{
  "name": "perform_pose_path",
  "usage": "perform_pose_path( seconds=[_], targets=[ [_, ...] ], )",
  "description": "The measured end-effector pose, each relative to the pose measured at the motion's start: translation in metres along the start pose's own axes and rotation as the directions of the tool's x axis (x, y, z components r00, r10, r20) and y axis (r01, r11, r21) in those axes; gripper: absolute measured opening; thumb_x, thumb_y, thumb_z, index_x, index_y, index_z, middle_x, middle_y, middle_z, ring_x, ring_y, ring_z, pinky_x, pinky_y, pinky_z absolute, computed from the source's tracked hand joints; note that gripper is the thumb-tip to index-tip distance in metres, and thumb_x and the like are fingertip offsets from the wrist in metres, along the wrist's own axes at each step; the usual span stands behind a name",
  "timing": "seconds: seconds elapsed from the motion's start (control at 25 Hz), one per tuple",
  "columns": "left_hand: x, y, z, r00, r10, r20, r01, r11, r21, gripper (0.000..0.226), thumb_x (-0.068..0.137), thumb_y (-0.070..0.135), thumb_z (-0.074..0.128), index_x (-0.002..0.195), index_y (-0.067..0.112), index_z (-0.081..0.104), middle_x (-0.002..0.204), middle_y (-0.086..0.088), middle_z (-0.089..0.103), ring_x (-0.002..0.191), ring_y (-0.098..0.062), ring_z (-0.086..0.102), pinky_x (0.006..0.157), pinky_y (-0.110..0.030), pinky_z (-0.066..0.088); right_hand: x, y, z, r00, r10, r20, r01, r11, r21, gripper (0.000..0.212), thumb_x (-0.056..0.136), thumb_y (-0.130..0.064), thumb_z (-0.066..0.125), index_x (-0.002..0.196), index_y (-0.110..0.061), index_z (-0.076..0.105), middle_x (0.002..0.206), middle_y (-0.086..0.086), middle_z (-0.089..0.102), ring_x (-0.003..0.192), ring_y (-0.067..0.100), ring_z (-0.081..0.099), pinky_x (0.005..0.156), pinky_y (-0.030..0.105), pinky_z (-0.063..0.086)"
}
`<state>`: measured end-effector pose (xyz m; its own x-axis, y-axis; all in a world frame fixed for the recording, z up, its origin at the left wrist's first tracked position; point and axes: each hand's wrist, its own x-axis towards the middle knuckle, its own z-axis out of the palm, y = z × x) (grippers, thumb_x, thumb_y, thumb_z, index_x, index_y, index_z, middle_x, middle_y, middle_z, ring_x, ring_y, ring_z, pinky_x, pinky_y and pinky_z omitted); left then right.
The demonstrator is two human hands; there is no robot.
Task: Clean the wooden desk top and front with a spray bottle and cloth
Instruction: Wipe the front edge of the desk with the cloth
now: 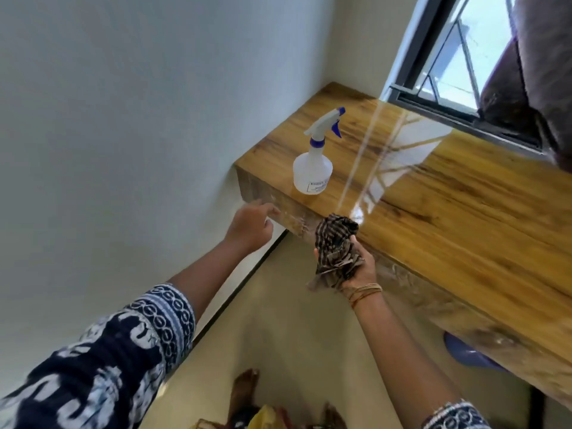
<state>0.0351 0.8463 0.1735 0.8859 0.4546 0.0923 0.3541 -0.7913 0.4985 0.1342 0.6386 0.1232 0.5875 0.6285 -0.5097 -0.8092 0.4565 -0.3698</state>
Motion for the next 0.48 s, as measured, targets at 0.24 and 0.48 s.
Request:
perform_pose_path(
  seconds=[0.24,0.48],
  targets=[
    [0.037,-0.007,0.012,0.975,0.218,0.043,-0.221,0.968,0.118,0.034,0.083,0.005,0.053,0.115,0.003,0.065,0.115,-0.016,0.066,0.102,-0.036,0.062,0.104,-0.048,0.039,0.016,0.042,-0.001,0.996,-0.071,-0.054,0.077,0.988,0.133,0.042,0.09,-0.036,0.052,0.112,-0.007,0.073,0.115,0.015,0.07,0.096,0.033,0.07,0.088,0.05,0.054],
    [0.072,-0.065,0.087,0.893,0.389,-0.228,-0.367,0.921,0.132,0.048,0.094,0.021,0.039,0.139,0.008,0.052,0.145,-0.01,0.049,0.139,-0.027,0.04,0.115,-0.042,0.029,0.067,0.081,-0.042,0.99,-0.076,0.116,0.066,0.994,0.088,0.09,0.059,-0.025,0.087,0.139,-0.005,0.051,0.123,0.018,0.066,0.09,0.031,0.073,0.078,0.044,0.06]
  ],
)
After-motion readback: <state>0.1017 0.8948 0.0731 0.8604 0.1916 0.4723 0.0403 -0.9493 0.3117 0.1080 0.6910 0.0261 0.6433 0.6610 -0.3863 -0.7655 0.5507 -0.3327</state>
